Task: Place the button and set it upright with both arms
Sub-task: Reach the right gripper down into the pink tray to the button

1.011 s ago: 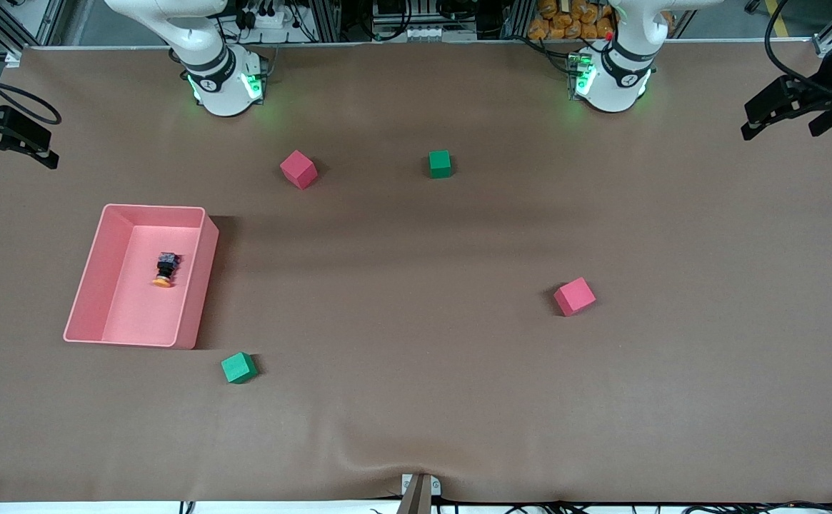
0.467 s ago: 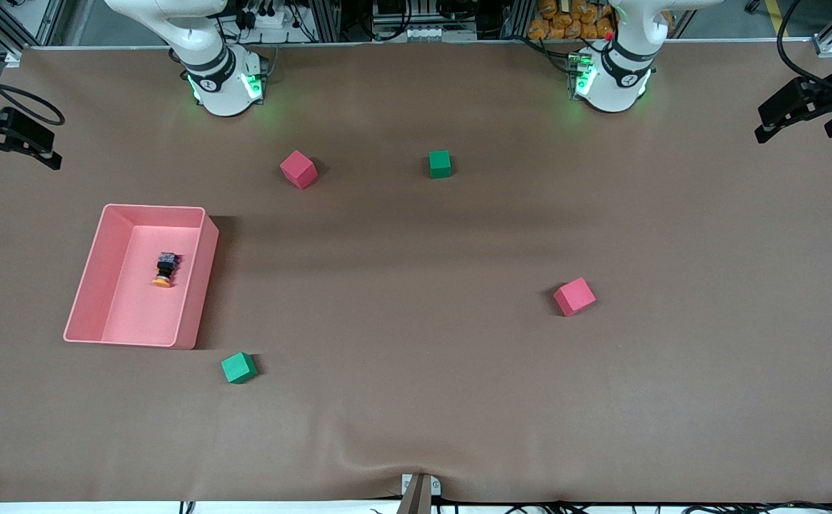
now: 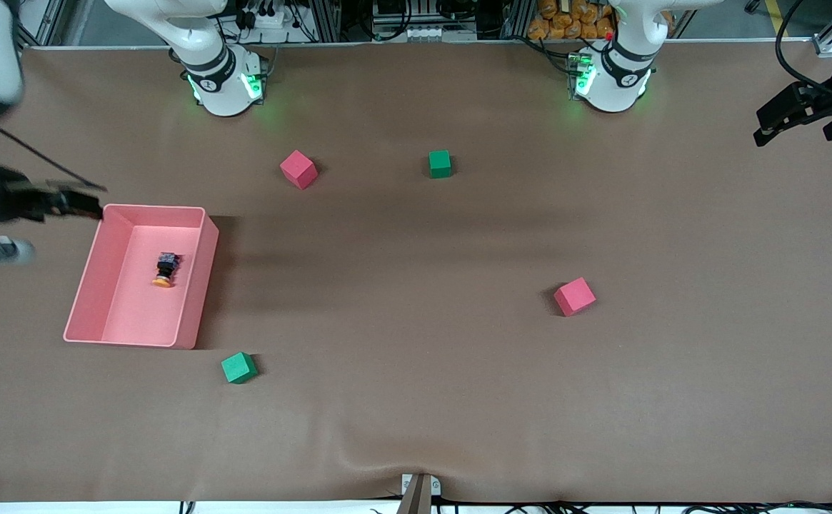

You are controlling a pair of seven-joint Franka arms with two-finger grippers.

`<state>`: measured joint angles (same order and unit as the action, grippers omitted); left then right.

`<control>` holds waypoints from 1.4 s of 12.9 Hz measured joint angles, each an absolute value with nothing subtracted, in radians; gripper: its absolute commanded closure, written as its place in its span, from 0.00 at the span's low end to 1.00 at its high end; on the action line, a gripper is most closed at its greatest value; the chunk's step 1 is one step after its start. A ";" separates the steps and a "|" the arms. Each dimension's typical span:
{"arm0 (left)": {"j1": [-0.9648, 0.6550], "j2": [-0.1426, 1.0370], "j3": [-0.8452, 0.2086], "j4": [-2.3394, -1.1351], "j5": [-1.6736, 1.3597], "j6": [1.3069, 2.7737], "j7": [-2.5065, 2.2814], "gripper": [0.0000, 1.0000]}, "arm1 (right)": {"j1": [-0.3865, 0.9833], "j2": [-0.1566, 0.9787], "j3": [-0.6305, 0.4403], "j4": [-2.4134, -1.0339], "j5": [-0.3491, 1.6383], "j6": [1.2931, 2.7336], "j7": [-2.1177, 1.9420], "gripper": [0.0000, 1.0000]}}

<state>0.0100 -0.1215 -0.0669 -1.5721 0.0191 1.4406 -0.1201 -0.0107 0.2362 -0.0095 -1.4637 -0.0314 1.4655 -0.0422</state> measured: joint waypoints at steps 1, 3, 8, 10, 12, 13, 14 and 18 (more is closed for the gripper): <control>0.010 -0.121 -0.068 -1.572 0.019 1.441 -0.120 0.00 | -0.017 0.276 -0.012 -1.468 -0.043 1.502 -0.042 0.00; 0.010 -0.121 -0.069 -1.572 0.019 1.441 -0.120 0.00 | -0.051 0.336 -0.014 -1.518 -0.044 1.609 -0.043 0.00; 0.010 -0.121 -0.070 -1.572 0.019 1.440 -0.120 0.00 | -0.120 0.418 -0.015 -1.701 -0.031 1.848 -0.067 0.00; 0.010 -0.121 -0.071 -1.572 0.019 1.440 -0.120 0.00 | -0.145 0.475 -0.015 -1.724 0.009 1.910 -0.116 0.00; 0.010 -0.120 -0.072 -1.572 0.019 1.440 -0.120 0.00 | -0.157 0.517 -0.015 -1.772 0.020 2.014 -0.135 0.00; 0.009 -0.120 -0.072 -1.573 0.019 1.439 -0.120 0.00 | -0.158 0.527 -0.015 -1.809 0.020 2.075 -0.136 0.00; 0.009 -0.120 -0.072 -1.573 0.019 1.436 -0.120 0.00 | -0.159 0.531 -0.015 -1.842 0.020 2.124 -0.136 0.00; 0.009 -0.119 -0.072 -1.573 0.019 1.431 -0.120 0.00 | -0.161 0.537 -0.015 -1.887 0.021 2.164 -0.136 0.00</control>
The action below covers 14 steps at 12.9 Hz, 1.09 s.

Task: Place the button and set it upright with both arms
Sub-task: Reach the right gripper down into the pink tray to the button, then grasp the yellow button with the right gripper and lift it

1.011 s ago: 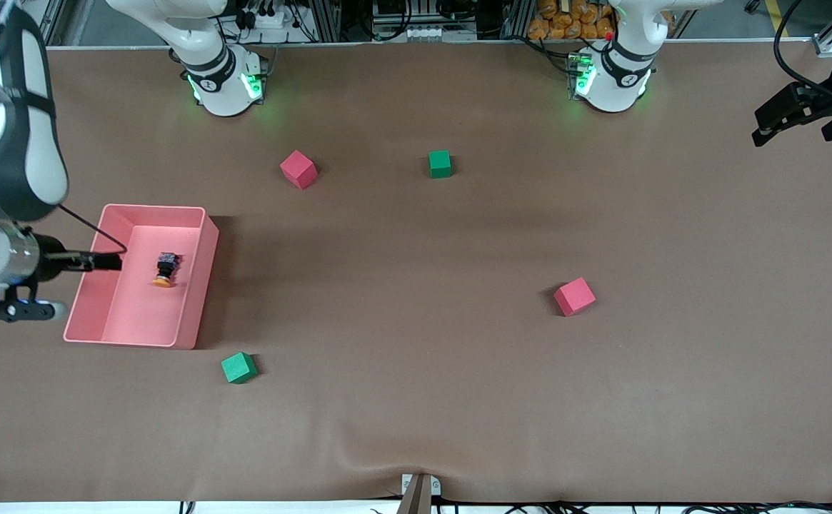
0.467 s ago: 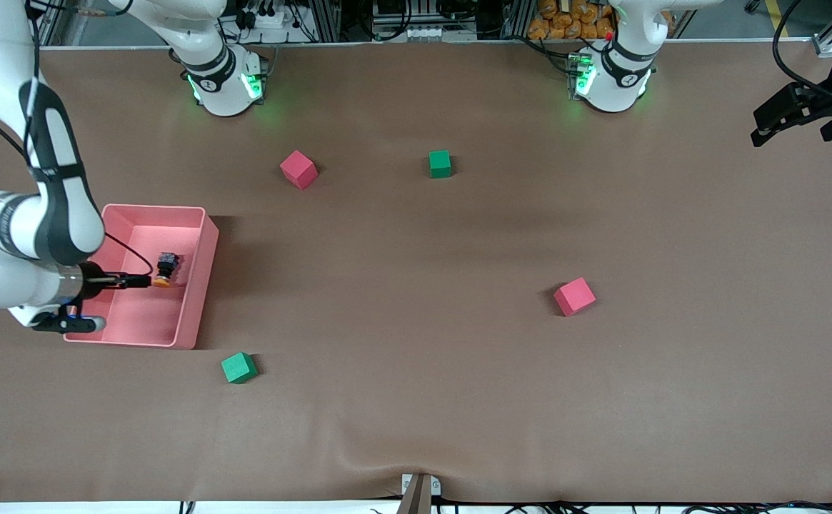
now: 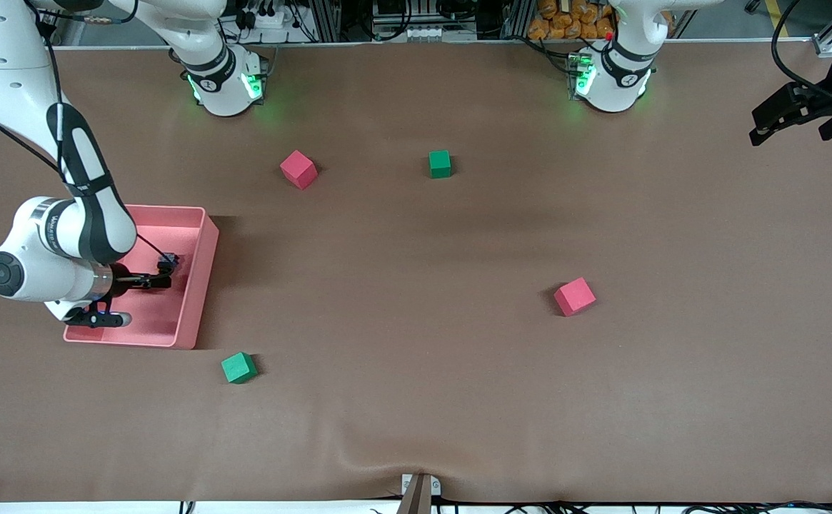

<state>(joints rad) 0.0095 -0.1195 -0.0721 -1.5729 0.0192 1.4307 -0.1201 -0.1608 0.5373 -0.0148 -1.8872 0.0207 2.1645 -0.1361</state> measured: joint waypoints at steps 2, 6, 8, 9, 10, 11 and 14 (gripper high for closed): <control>0.010 -0.119 -0.072 -1.573 0.019 1.430 -0.120 0.00 | -0.169 0.546 -0.015 -1.894 0.021 2.165 -0.138 0.03; 0.010 -0.119 -0.071 -1.573 0.019 1.428 -0.120 0.00 | -0.174 0.559 -0.015 -1.902 0.023 2.171 -0.143 0.73; 0.010 -0.119 -0.071 -1.573 0.019 1.428 -0.120 0.00 | -0.174 0.559 -0.014 -1.902 0.024 2.174 -0.144 1.00; 0.010 -0.119 -0.071 -1.573 0.019 1.428 -0.120 0.00 | -0.174 0.559 -0.013 -1.902 0.024 2.176 -0.144 1.00; 0.010 -0.119 -0.071 -1.573 0.019 1.428 -0.120 0.00 | -0.174 0.558 -0.012 -1.900 0.025 2.176 -0.144 1.00; 0.010 -0.119 -0.071 -1.573 0.019 1.428 -0.120 0.00 | -0.174 0.558 -0.010 -1.892 0.025 2.172 -0.144 1.00; 0.010 -0.119 -0.071 -1.573 0.019 1.428 -0.120 0.00 | -0.174 0.555 -0.004 -1.790 0.025 2.019 -0.144 1.00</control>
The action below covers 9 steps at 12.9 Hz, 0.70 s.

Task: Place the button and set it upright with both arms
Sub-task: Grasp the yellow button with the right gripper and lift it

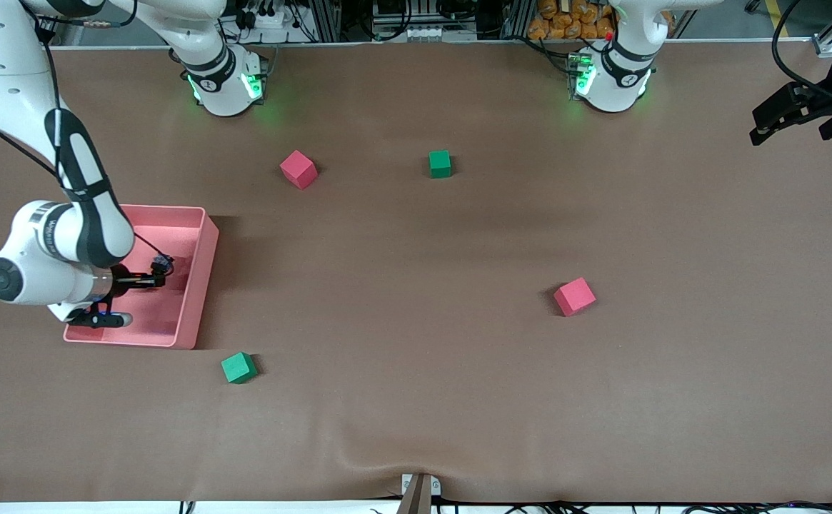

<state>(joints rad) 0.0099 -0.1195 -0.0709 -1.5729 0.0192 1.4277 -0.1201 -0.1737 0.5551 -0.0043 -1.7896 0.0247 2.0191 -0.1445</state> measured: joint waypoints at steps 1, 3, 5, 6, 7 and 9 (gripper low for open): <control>0.010 -0.119 -0.071 -1.573 0.019 1.428 -0.120 0.00 | -0.172 0.552 -0.002 -1.729 0.025 1.937 -0.145 1.00; 0.010 -0.119 -0.071 -1.573 0.019 1.428 -0.120 0.00 | -0.162 0.543 0.003 -1.611 0.027 1.797 -0.145 1.00; 0.010 -0.119 -0.071 -1.573 0.019 1.427 -0.120 0.00 | -0.137 0.534 0.007 -1.506 0.033 1.680 -0.145 1.00; 0.010 -0.119 -0.071 -1.573 0.019 1.427 -0.120 0.00 | -0.115 0.531 0.008 -1.452 0.043 1.623 -0.145 1.00; 0.010 -0.119 -0.070 -1.573 0.019 1.427 -0.120 0.00 | -0.087 0.529 0.008 -1.404 0.069 1.578 -0.136 1.00; 0.010 -0.119 -0.070 -1.573 0.019 1.427 -0.120 0.00 | -0.013 0.528 0.012 -1.334 0.129 1.539 -0.048 1.00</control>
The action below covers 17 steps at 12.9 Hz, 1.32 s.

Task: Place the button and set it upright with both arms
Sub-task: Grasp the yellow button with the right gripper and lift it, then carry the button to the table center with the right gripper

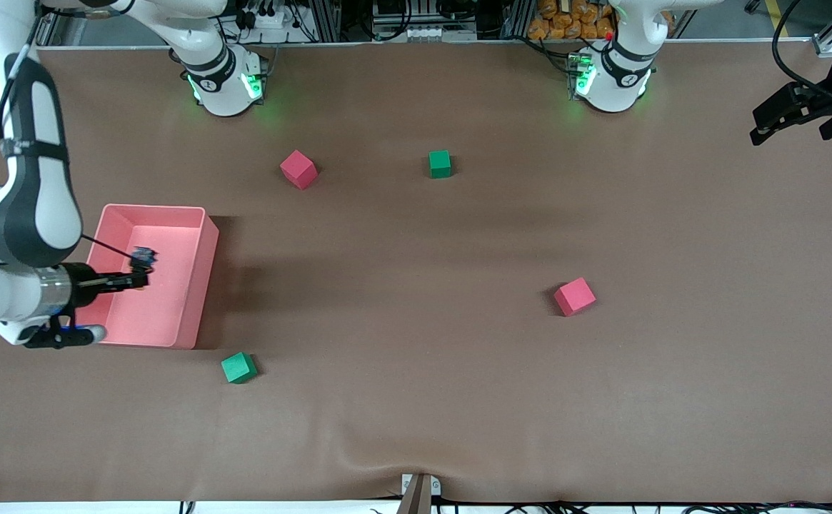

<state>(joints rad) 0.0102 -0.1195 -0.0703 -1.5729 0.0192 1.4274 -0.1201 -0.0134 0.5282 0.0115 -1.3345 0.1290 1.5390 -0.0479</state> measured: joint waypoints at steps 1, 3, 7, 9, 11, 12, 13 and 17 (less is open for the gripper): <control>0.010 -0.119 -0.070 -1.573 0.019 1.427 -0.120 0.00 | 0.036 0.528 0.015 -1.318 0.158 1.538 0.022 1.00; 0.010 -0.120 -0.070 -1.573 0.019 1.427 -0.120 0.00 | 0.165 0.531 0.020 -1.308 0.211 1.581 0.186 1.00; 0.010 -0.119 -0.070 -1.572 0.019 1.427 -0.120 0.00 | 0.418 0.595 0.021 -1.307 0.268 1.855 0.348 1.00; 0.010 -0.120 -0.069 -1.572 0.019 1.427 -0.120 0.00 | 0.490 0.660 0.021 -1.306 0.273 1.981 0.359 1.00; 0.010 -0.119 -0.069 -1.572 0.019 1.427 -0.120 0.00 | 0.546 0.728 0.021 -1.306 0.278 2.082 0.385 1.00; 0.010 -0.120 -0.070 -1.572 0.019 1.427 -0.120 0.00 | 0.579 0.762 0.021 -1.306 0.278 2.137 0.419 1.00; 0.010 -0.120 -0.070 -1.572 0.019 1.427 -0.120 0.00 | 0.614 0.795 0.021 -1.304 0.278 2.186 0.444 1.00; 0.010 -0.120 -0.069 -1.570 0.019 1.427 -0.120 0.00 | 0.696 0.926 0.017 -1.220 0.278 2.236 0.475 1.00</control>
<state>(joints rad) 0.0104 -0.1196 -0.0693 -1.5699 0.0192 1.4274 -0.1201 0.6960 0.9264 0.0172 -1.2200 0.2780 2.2361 0.4753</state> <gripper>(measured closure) 0.000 0.604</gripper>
